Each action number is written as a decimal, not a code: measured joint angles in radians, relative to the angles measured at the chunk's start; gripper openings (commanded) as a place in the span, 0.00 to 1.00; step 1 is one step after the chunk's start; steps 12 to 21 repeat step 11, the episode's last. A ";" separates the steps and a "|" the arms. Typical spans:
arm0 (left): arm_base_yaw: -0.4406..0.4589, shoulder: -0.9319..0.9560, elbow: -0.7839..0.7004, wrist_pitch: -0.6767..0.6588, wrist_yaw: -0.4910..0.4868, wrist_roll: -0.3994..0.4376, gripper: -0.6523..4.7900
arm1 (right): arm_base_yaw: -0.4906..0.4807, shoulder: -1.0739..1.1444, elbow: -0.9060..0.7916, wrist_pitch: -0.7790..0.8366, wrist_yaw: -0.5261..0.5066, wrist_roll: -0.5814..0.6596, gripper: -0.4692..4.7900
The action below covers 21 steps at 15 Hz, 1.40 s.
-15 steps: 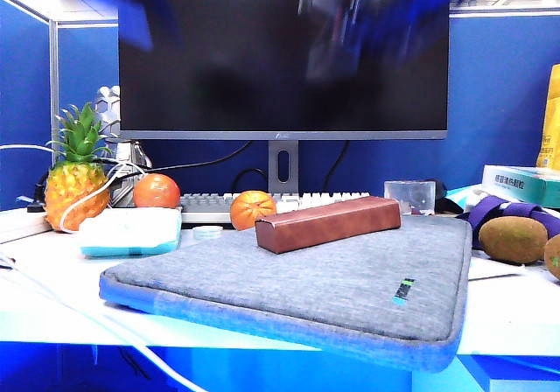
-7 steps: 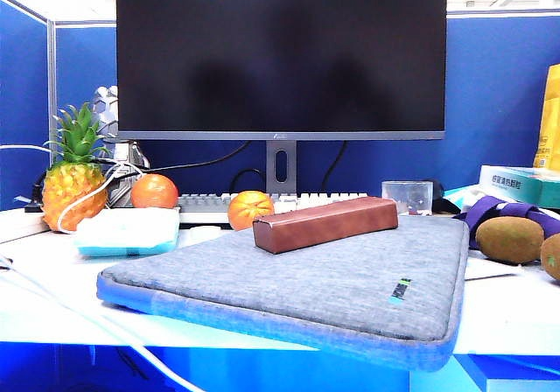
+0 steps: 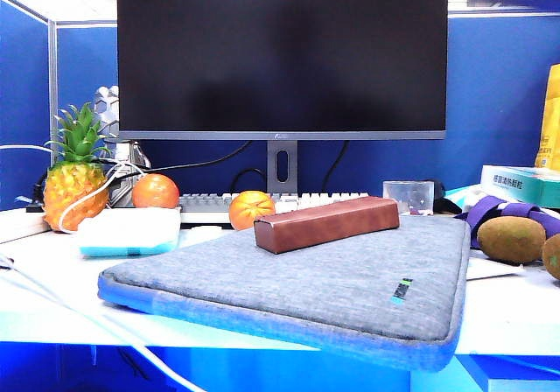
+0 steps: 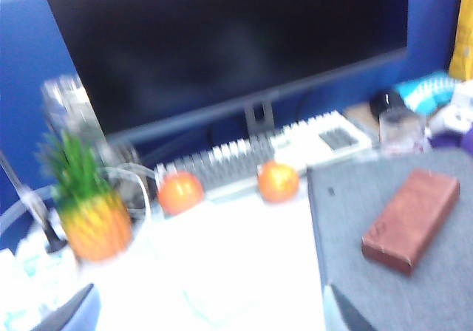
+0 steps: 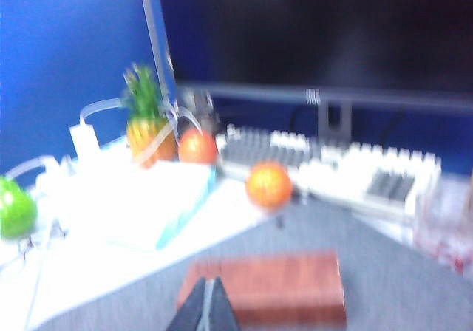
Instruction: Close the glasses case.
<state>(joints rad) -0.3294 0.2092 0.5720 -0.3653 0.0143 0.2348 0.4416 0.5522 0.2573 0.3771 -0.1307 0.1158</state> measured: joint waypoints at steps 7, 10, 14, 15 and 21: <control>0.000 -0.002 -0.011 -0.113 0.002 -0.090 0.85 | 0.000 -0.001 -0.079 -0.008 -0.001 0.030 0.09; 0.000 -0.002 -0.011 -0.118 0.003 -0.097 0.85 | 0.000 -0.001 -0.080 -0.008 -0.001 0.030 0.09; 0.000 -0.002 -0.011 -0.118 0.003 -0.097 0.85 | 0.000 -0.001 -0.080 -0.008 -0.001 0.030 0.09; 0.000 -0.002 -0.011 -0.118 0.003 -0.097 0.85 | 0.000 -0.001 -0.080 -0.008 -0.001 0.030 0.09; 0.000 -0.002 -0.011 -0.118 0.003 -0.097 0.85 | 0.000 -0.001 -0.080 -0.008 -0.001 0.030 0.09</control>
